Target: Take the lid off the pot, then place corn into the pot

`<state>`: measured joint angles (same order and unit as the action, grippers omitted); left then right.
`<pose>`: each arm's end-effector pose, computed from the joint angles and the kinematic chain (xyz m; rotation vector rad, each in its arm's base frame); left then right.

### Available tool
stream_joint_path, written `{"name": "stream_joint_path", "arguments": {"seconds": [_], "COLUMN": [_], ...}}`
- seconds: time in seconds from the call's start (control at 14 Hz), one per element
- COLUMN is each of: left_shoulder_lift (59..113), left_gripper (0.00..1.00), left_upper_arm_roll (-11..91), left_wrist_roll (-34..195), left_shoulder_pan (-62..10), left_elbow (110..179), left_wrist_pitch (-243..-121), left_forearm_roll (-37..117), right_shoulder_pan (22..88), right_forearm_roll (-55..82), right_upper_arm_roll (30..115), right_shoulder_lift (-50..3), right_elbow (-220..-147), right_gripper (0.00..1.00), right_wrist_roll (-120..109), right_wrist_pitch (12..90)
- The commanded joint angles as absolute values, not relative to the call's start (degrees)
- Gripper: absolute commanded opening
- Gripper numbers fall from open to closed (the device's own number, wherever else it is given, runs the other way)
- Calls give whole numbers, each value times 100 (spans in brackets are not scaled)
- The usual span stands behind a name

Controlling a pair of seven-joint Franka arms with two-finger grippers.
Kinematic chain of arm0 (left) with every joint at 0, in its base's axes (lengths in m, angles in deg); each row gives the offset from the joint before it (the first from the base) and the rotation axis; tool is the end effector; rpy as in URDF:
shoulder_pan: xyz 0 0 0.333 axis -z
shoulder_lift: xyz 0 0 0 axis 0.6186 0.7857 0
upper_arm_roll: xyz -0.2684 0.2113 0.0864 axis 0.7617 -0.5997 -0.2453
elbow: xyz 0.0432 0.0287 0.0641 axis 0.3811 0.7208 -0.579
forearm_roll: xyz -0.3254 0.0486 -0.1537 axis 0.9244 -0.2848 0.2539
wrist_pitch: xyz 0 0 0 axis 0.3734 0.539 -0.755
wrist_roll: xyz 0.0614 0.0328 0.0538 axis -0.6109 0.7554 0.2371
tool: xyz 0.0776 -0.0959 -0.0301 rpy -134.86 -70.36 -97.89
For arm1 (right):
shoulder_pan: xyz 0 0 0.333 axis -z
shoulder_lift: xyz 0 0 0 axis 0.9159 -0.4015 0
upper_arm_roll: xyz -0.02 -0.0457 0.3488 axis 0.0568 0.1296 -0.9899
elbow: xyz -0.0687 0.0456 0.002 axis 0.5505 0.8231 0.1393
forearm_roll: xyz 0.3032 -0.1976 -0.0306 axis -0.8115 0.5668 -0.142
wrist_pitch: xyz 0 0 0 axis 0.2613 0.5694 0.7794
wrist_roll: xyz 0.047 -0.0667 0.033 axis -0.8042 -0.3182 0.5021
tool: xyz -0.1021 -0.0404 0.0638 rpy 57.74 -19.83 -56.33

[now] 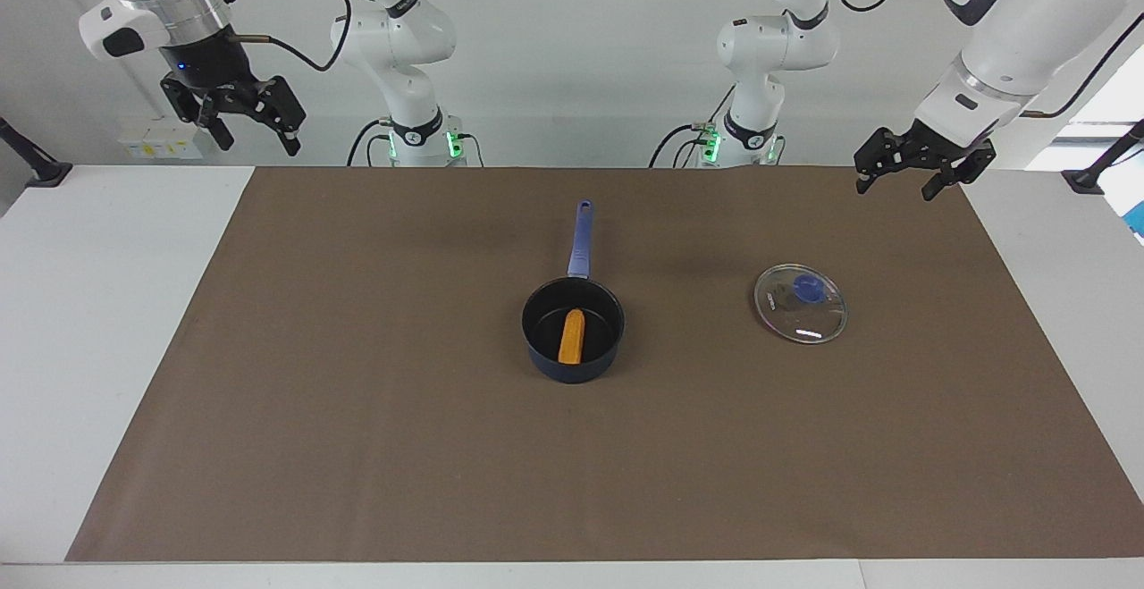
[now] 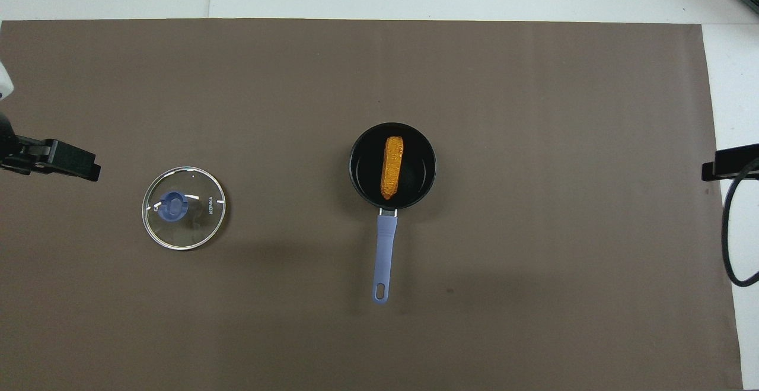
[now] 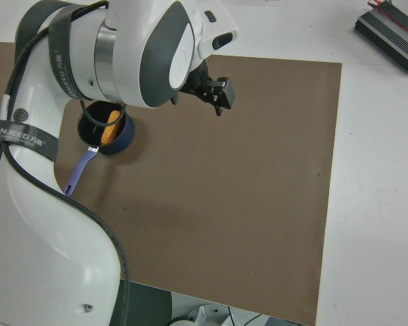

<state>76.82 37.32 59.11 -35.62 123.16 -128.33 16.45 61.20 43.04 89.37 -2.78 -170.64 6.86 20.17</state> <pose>0.5175 -0.0337 0.6424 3.0938 -0.2557 -0.1119 0.4847 -0.0391 0.6796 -3.1036 0.2288 -0.0409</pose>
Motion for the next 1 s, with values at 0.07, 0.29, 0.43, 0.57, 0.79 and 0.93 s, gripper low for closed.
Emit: {"name": "stream_joint_path", "arguments": {"seconds": [0.07,0.29,0.43,0.57,0.79,0.93], "left_shoulder_lift": [7773,7686,7625,7615,7615,7624], "left_gripper": [100,100,100,100,100,100], "left_upper_arm_roll": [3764,3790,3790,3790,3738,3729], "left_wrist_roll": [5808,5799,5782,5782,5747,5650], "left_shoulder_pan": [-3532,-3505,-3514,-3531,-3576,-3575], "left_elbow": [11748,11835,11958,11967,11950,11959], "left_wrist_pitch": [-12282,-12396,-12396,-12396,-12387,-12387], "left_forearm_roll": [1262,1278,1287,1304,1357,1348], "right_shoulder_pan": [6097,6009,5991,5947,5947,5947], "right_forearm_roll": [4341,4533,4604,4675,4578,4570], "right_upper_arm_roll": [8887,8861,8861,8861,8861,8861], "right_shoulder_lift": [-163,-163,-163,-163,-172,-181], "right_elbow": [-17375,-17420,-17420,-17411,-17402,-17385], "right_gripper": [100,100,100,100,100,100], "right_wrist_roll": [530,504,504,452,504,487], "right_wrist_pitch": [2099,2311,2311,2302,2293,2293]}}
